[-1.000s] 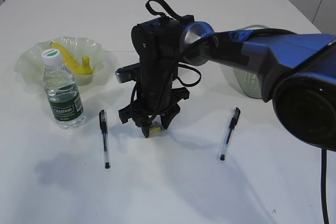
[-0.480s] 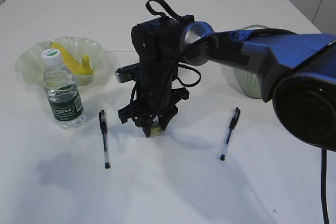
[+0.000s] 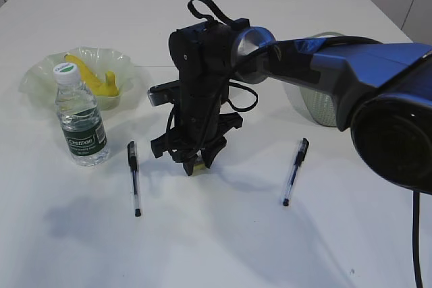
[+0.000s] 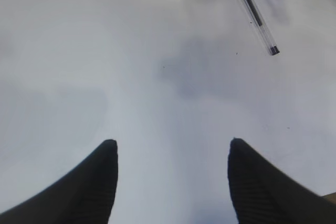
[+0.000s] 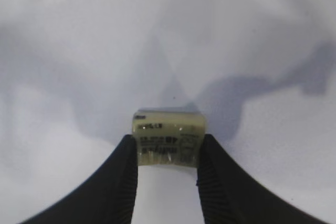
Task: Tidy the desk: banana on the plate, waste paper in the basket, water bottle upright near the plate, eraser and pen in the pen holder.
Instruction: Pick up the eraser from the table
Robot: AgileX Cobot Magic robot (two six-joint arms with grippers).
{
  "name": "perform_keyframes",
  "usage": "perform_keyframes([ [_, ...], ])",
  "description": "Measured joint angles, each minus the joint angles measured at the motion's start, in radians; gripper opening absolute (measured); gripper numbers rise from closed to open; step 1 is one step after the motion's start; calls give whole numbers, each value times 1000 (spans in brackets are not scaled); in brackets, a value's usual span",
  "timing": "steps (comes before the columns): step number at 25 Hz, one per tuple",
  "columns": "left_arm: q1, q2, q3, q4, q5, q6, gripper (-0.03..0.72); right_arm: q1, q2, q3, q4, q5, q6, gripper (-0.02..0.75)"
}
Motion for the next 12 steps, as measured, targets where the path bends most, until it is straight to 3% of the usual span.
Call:
perform_keyframes([
  [12,0,0,0,0,1,0,460,0,1,-122,6,0,0,260],
])
